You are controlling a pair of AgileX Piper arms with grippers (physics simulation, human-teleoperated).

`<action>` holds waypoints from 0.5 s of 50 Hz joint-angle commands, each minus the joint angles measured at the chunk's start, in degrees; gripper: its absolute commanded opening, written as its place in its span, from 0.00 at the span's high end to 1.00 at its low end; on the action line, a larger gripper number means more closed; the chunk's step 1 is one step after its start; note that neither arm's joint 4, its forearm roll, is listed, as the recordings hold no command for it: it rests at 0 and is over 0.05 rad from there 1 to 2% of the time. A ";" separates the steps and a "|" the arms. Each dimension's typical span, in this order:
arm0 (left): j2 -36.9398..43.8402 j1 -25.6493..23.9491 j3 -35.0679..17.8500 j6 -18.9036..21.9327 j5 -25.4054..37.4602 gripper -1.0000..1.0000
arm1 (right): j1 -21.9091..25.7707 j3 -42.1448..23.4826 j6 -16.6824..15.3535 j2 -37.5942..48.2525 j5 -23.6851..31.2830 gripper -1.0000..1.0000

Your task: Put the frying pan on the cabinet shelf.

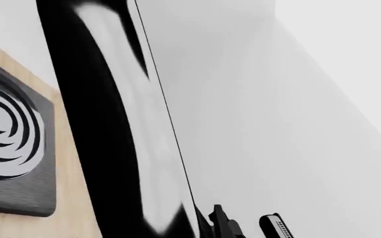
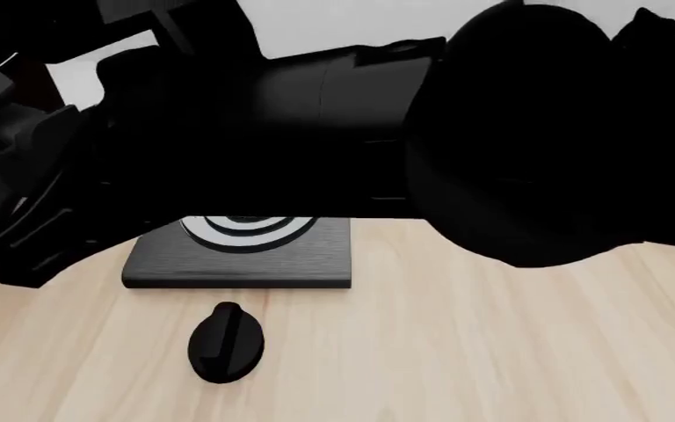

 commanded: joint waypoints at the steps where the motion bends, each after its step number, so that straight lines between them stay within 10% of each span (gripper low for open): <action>1: 0.87 0.39 0.84 0.86 0.05 1.00 | 2.87 -1.28 -3.81 -2.28 -0.54 1.00; 5: 0.78 0.40 0.77 0.95 0.10 1.00 | 3.53 -1.44 -5.04 -1.95 -0.44 1.00; 6: 0.81 0.44 0.79 1.01 0.08 1.00 | 3.40 -1.30 -5.12 -2.15 -0.62 0.00; 25: 0.67 1.46 0.08 1.81 0.87 1.00 | -1.75 1.95 -6.17 -8.42 -1.07 0.00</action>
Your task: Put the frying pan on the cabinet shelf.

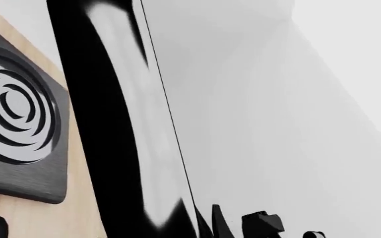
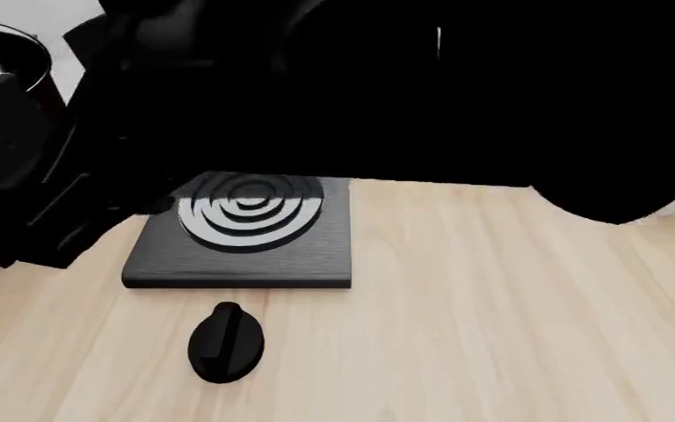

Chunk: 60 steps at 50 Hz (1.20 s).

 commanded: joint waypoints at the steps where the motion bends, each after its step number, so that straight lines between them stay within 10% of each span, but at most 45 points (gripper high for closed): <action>1: -0.28 0.63 -1.09 1.03 -0.46 1.00 | -3.12 3.07 -0.83 -5.30 -0.30 0.00; 12: -0.92 1.93 -1.50 1.31 -1.23 1.00 | -14.31 21.17 0.63 -17.74 -8.81 0.00; 35: 0.09 3.83 0.25 1.40 -3.67 1.00 | -39.02 40.63 2.61 -38.86 -8.23 0.00; 38: 0.08 4.31 0.50 1.44 -4.05 1.00 | -44.33 43.29 9.28 -44.27 -6.80 0.00; 42: 0.04 5.24 0.94 0.90 -4.99 1.00 | -48.71 48.91 3.13 -48.53 -8.07 0.00; 60: 4.86 7.56 1.34 -0.10 -11.39 1.00 | -58.46 61.33 4.72 -60.14 -10.04 0.00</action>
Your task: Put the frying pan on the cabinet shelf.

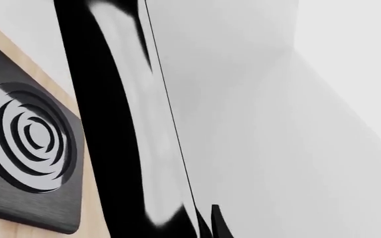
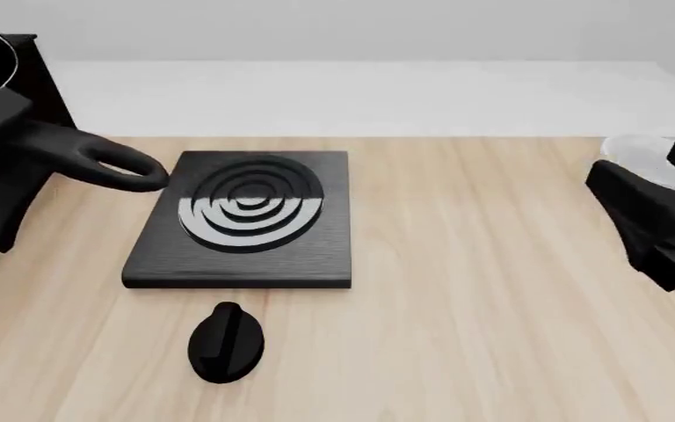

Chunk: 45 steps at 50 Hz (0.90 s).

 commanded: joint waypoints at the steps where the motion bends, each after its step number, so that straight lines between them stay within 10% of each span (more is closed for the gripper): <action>1: 3.40 1.45 -1.37 -1.02 -5.64 1.00 | -6.07 8.11 2.16 -6.10 -1.61 0.00; 12: 12.21 6.83 -10.25 1.20 -6.94 1.00 | -7.82 10.43 7.34 -7.47 -3.51 0.00; 45: 26.86 23.36 -20.93 -7.76 -13.33 1.00 | -7.05 11.82 6.53 -4.45 -6.75 0.00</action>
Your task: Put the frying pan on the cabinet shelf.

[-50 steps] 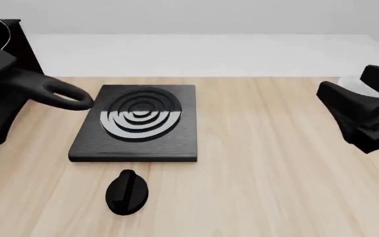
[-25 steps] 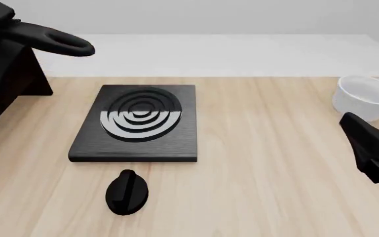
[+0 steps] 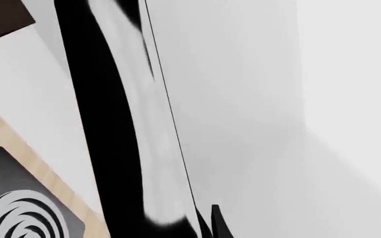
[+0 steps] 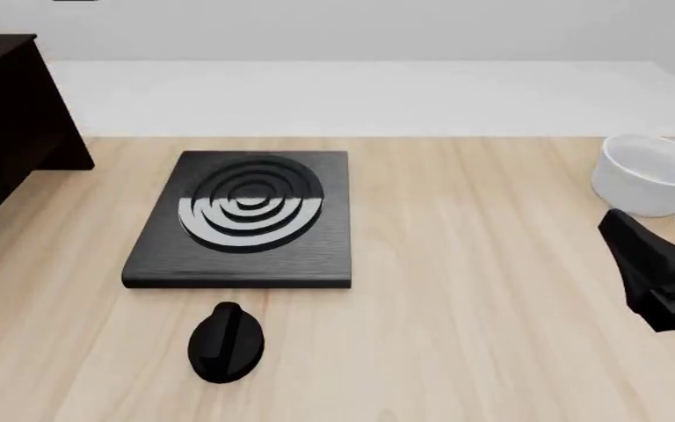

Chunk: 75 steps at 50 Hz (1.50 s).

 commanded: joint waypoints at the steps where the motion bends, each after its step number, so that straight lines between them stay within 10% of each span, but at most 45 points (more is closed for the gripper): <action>1: 5.08 4.44 -4.67 -2.93 -3.93 1.00 | 0.25 0.17 0.39 1.06 -0.59 0.00; 75: 36.39 17.72 -14.58 -8.66 -16.76 1.00 | 2.77 -0.19 0.78 6.08 -2.51 0.00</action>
